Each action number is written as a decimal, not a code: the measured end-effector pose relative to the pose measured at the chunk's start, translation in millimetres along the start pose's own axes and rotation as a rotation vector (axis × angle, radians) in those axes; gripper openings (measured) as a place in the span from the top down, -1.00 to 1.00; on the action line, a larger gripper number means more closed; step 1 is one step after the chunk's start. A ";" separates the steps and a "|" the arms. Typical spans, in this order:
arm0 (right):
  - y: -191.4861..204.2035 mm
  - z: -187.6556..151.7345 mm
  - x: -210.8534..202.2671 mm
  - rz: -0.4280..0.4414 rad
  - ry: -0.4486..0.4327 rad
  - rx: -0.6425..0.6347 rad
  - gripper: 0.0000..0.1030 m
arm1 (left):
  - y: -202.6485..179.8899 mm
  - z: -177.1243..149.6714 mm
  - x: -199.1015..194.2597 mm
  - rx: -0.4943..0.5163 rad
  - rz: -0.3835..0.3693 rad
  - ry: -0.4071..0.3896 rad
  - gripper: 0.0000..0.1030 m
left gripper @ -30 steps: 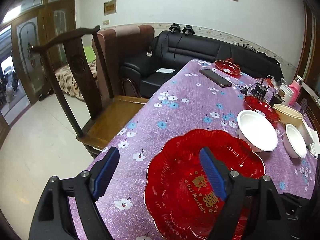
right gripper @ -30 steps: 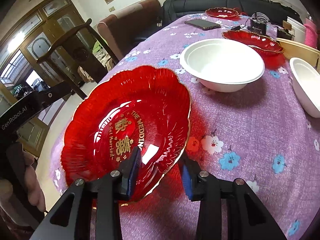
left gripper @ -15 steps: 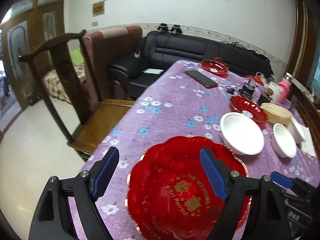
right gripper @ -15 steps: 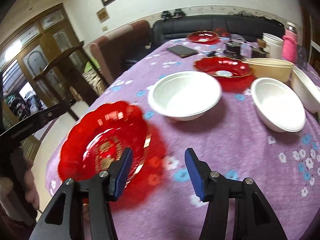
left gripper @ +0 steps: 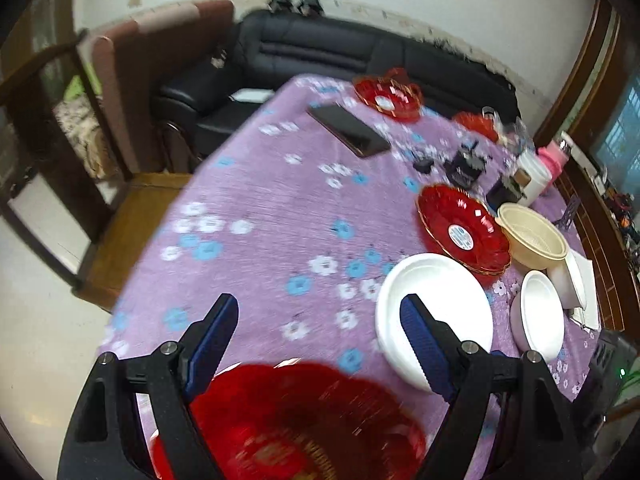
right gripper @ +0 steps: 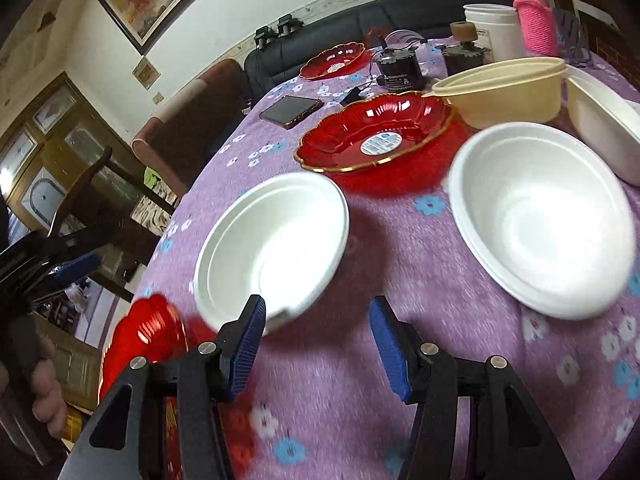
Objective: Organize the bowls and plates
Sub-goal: 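Grasp the white paper plate rim with both tools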
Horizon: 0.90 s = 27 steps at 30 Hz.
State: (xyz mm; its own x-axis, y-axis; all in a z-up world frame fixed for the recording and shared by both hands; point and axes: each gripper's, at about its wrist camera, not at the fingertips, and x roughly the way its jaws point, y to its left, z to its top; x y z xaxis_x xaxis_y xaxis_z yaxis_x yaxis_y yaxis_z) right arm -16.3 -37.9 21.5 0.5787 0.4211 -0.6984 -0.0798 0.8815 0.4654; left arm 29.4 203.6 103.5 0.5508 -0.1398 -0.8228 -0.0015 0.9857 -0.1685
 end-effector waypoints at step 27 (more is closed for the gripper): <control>-7.7 13.0 34.8 0.041 0.027 -0.009 0.52 | -71.3 6.5 98.4 0.172 0.000 0.239 0.46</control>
State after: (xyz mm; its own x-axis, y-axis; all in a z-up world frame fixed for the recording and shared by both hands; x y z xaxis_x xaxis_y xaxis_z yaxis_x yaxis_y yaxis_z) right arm 15.0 -32.9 0.6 0.5523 0.4627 -0.6934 -0.1106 0.8651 0.4892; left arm 89.1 120.2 38.1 0.3388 -0.1376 -0.9307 0.1513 0.9843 -0.0904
